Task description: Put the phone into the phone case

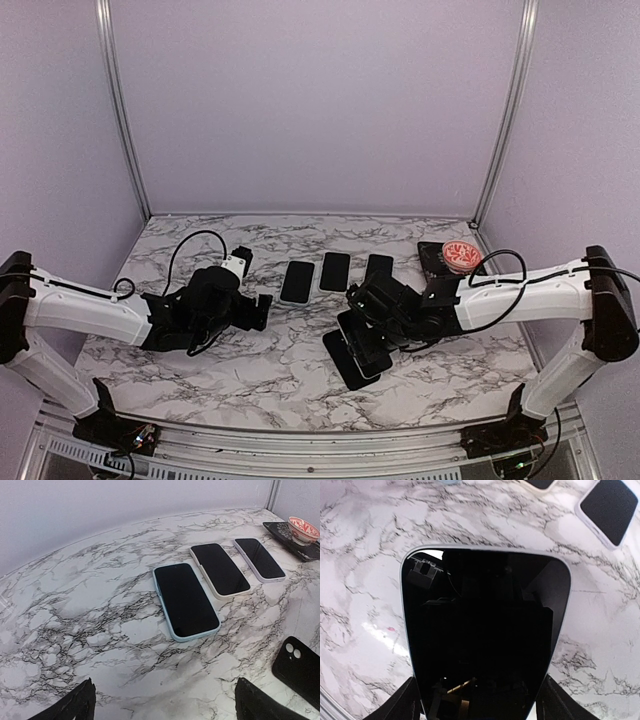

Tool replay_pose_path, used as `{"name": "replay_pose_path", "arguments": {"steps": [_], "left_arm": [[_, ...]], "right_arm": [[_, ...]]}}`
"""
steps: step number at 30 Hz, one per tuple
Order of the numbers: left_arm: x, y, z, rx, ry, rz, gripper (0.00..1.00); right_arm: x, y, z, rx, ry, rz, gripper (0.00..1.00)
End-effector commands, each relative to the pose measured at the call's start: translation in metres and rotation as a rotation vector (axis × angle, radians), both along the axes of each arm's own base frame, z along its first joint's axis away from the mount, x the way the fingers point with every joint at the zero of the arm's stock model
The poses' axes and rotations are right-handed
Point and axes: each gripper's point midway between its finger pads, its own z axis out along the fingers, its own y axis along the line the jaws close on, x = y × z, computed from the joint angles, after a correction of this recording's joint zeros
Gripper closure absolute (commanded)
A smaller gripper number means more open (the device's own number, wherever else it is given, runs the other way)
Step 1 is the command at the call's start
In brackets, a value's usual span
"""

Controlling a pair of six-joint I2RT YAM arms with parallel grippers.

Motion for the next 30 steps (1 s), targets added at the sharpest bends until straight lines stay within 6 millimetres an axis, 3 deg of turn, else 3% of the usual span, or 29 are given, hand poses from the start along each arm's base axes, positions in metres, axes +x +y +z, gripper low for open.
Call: {"name": "replay_pose_path", "arguments": {"steps": [1, 5, 11, 22, 30], "left_arm": [[0.011, 0.028, 0.024, -0.061, -0.078, 0.188, 0.01], [0.020, 0.045, 0.036, -0.115, -0.123, 0.345, 0.01], [0.018, 0.048, 0.033, -0.137, -0.113, 0.362, 0.01], [0.018, 0.043, 0.025, -0.115, -0.094, 0.332, 0.01], [0.018, 0.042, 0.022, -0.106, -0.089, 0.327, 0.01]], "right_arm": [[-0.002, 0.012, 0.008, 0.096, -0.024, -0.022, 0.78], [-0.009, 0.027, 0.007, 0.130, -0.043, 0.017, 0.78], [-0.004, 0.039, 0.017, 0.182, -0.080, 0.015, 0.80], [-0.010, 0.030, -0.032, 0.046, 0.006, 0.011, 0.84], [-0.019, 0.006, -0.038, 0.020, 0.034, -0.046, 0.86]]}}
